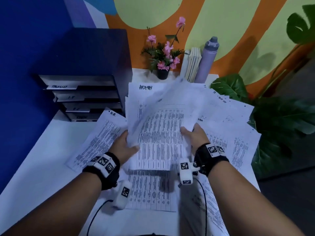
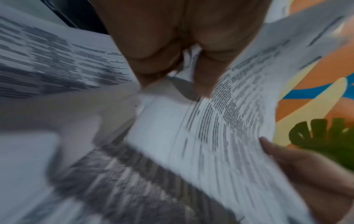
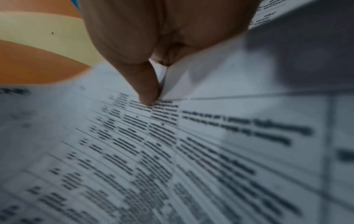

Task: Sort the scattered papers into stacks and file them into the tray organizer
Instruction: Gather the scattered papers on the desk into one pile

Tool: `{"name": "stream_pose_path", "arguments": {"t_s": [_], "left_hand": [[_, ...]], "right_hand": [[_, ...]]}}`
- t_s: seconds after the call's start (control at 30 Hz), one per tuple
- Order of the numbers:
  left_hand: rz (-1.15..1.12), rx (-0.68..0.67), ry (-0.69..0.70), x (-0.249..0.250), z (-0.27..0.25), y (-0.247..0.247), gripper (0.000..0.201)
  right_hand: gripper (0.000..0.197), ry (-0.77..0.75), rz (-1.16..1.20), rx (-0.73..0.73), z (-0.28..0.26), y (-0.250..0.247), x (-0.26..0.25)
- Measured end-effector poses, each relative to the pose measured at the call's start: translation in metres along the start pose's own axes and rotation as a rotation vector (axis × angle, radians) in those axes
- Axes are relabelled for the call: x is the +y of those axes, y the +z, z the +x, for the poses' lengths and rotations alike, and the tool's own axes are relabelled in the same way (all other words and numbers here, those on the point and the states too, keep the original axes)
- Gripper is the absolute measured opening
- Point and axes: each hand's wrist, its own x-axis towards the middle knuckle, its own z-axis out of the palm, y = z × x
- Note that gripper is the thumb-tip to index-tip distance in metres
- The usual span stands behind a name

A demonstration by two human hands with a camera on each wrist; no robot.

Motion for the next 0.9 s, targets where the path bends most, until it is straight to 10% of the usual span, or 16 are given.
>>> {"name": "stream_pose_path", "arguments": {"t_s": [0.2,0.43,0.6,0.9], "left_hand": [[0.265,0.055,-0.267,-0.047,0.011,-0.009,0.062],[0.178,-0.069,-0.275,-0.073,-0.002,0.006,0.077],[0.518,0.261,-0.184,-0.081,0.025,-0.037,0.069],[0.791,0.254,-0.411,-0.118,0.053,-0.107,0.114]], "right_hand": [[0.017,0.02,-0.195,0.018,-0.046,0.025,0.024],[0.022,0.023,-0.449,0.048,-0.072,0.065,0.055],[0.064,0.016,-0.139,0.031,-0.069,0.032,0.052],[0.029,0.178,-0.852,0.206,-0.06,-0.075,0.071]]}}
